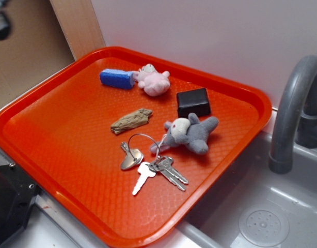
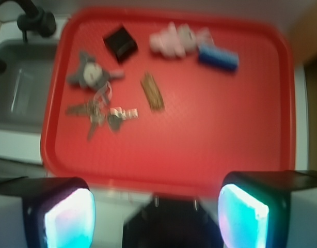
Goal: Grab the gray animal.
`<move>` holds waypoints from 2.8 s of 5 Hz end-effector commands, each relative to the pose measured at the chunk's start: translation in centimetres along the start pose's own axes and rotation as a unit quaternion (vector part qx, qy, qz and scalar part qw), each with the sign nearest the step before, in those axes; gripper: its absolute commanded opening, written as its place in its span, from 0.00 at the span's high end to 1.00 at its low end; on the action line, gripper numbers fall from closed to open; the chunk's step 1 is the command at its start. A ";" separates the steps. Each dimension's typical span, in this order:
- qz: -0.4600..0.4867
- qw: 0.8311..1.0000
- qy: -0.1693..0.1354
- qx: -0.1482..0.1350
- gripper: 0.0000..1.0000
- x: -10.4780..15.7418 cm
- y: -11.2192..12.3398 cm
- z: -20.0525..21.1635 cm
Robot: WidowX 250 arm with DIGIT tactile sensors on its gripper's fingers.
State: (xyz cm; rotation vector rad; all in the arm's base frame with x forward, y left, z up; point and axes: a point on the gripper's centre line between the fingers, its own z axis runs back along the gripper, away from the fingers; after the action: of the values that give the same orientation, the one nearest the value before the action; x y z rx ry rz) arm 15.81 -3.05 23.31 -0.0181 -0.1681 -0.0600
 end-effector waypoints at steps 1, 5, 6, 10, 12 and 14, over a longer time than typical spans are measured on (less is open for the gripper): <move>-0.145 0.986 -0.077 0.004 0.00 7.0 -3.4 -0.1; -0.465 0.885 0.005 -0.031 0.00 10.1 -9.7 -14.4; -0.463 0.883 0.042 -0.057 0.00 9.2 -10.5 -17.2; -0.407 0.906 0.073 -0.095 1.00 6.2 -11.0 -21.3; -0.354 0.932 0.037 -0.065 1.00 6.9 -9.8 -16.3; -0.169 0.984 -0.042 0.021 1.00 10.0 -6.5 -6.7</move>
State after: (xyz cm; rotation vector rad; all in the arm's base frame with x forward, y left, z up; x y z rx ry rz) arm 27.16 -8.24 16.61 0.0581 -0.1808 -0.3941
